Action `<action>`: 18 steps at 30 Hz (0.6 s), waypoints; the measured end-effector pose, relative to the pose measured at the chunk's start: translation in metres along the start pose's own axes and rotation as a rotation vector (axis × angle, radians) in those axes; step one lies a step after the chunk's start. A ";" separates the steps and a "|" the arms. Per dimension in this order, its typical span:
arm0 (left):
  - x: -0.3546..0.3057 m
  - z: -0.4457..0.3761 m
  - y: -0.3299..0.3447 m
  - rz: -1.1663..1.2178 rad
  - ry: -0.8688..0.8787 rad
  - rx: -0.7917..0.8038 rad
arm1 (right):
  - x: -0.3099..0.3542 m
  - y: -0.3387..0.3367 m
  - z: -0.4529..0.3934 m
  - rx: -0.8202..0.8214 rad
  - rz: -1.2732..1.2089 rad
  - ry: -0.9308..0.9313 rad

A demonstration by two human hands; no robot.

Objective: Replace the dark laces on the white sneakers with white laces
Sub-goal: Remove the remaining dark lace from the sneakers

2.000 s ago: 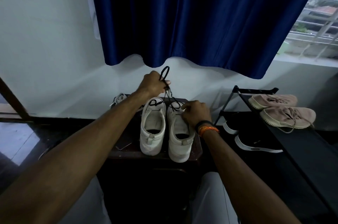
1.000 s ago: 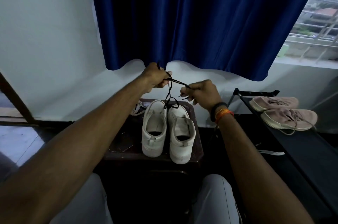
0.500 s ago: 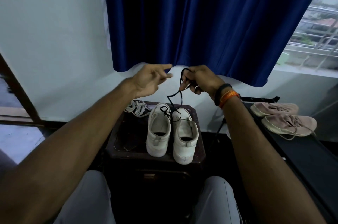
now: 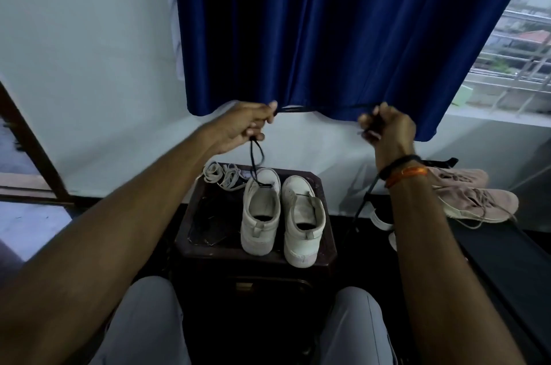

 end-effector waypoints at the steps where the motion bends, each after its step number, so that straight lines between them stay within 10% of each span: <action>1: -0.008 0.000 -0.005 0.019 0.013 -0.048 | -0.015 -0.002 0.001 0.002 0.062 0.021; 10: -0.076 0.006 0.018 0.060 0.109 0.006 | -0.083 0.064 0.027 0.431 0.792 -0.075; 18: -0.088 0.026 0.031 0.140 0.129 0.114 | -0.050 0.090 0.039 0.494 0.800 -0.235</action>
Point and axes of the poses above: each hand's wrist, its own z-axis away from the middle knuckle, its own y-axis out of the palm, x = y × z, the point moved 4 cm from there along -z, towards the middle knuckle, and after that the axes turned 15 degrees about z, right-handed, at the moved point
